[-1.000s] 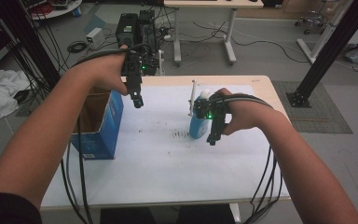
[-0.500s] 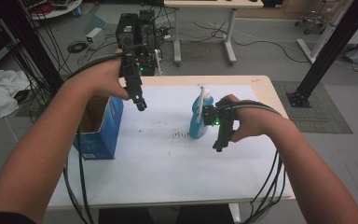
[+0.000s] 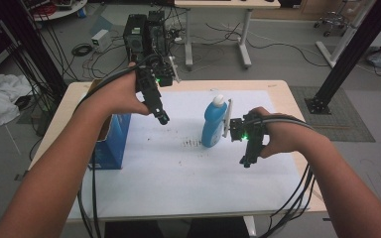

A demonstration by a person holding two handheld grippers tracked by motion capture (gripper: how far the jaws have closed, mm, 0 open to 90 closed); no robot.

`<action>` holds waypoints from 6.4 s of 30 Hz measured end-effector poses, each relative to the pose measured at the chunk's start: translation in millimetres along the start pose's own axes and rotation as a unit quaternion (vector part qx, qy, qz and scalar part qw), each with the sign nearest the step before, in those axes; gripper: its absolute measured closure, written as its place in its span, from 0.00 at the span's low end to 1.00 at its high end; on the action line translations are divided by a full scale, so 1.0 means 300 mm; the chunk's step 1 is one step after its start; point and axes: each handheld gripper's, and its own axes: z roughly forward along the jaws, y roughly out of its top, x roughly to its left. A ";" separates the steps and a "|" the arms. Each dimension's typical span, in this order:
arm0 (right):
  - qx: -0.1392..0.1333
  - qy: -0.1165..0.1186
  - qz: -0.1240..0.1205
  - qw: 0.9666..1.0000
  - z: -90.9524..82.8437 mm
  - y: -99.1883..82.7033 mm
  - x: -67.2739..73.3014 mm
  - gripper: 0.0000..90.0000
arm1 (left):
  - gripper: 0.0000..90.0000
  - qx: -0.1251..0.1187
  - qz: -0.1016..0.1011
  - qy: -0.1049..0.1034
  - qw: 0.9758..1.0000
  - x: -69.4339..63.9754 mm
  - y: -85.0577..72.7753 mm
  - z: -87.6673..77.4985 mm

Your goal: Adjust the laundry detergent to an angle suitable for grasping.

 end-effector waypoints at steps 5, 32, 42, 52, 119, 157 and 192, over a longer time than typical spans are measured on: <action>-0.003 0.000 0.006 1.000 -0.001 -0.025 0.010 0.14 | 0.08 -0.027 -0.014 -0.013 0.999 -0.014 0.004 0.030; -0.007 0.000 0.021 1.000 0.024 -0.077 0.036 0.14 | 0.08 -0.181 -0.131 -0.037 0.974 -0.050 0.030 0.122; -0.011 0.002 0.030 0.999 0.039 -0.109 0.045 0.14 | 0.08 -0.196 -0.148 -0.021 0.969 -0.052 0.100 0.174; -0.012 0.008 0.036 0.999 0.056 -0.130 0.044 0.14 | 0.08 -0.201 -0.163 0.011 0.966 -0.054 0.185 0.223; -0.006 0.023 0.046 0.999 0.088 -0.136 0.015 0.14 | 0.08 -0.148 -0.213 0.082 0.962 0.004 0.384 0.482; -0.013 0.022 0.055 0.998 0.101 -0.150 0.012 0.14 | 0.31 -0.113 -0.214 0.093 0.966 0.002 0.399 0.489; -0.006 0.029 0.062 0.998 0.111 -0.138 0.007 0.14 | 0.49 -0.112 -0.194 0.062 0.973 -0.023 0.399 0.471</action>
